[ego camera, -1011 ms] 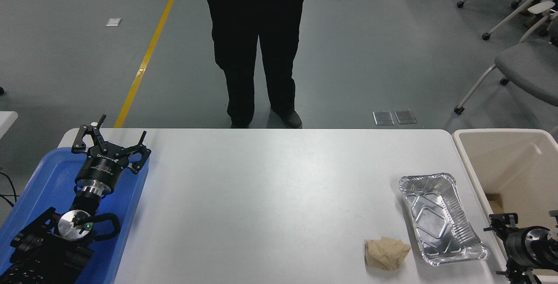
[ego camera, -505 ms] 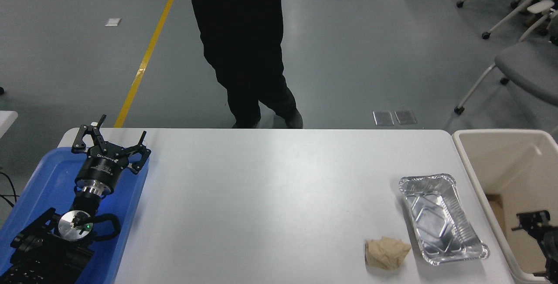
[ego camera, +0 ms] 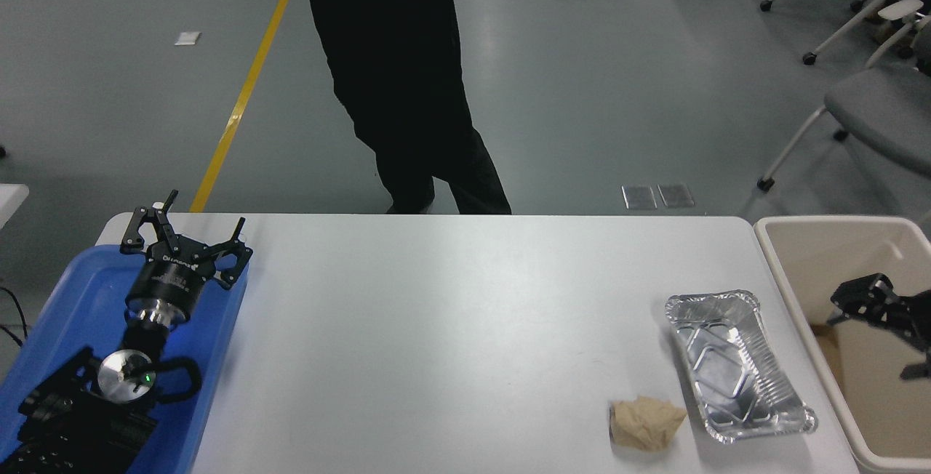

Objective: Pick up foil plate and place in dustbin

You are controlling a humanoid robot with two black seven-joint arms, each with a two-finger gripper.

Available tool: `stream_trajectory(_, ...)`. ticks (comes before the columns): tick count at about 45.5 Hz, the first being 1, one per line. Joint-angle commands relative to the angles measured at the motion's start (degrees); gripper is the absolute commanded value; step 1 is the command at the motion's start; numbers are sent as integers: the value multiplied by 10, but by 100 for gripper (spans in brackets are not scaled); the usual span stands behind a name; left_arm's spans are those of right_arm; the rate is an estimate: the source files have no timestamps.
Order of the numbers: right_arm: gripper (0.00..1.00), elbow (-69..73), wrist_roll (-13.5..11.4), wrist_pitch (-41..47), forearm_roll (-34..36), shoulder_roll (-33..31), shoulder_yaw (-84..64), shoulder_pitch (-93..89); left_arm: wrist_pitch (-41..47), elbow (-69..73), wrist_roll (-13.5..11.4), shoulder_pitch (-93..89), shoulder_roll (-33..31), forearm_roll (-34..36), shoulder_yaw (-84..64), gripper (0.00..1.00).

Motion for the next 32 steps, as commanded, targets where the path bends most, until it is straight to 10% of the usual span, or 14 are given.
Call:
stream_trajectory(1, 100, 58, 2, 109, -31, 53, -28, 177, 0, 0, 0, 1, 0, 0, 0, 99)
stream_trajectory(32, 100, 109, 6, 126, -93, 171, 60, 281, 0, 0, 0, 1, 0, 0, 0, 99)
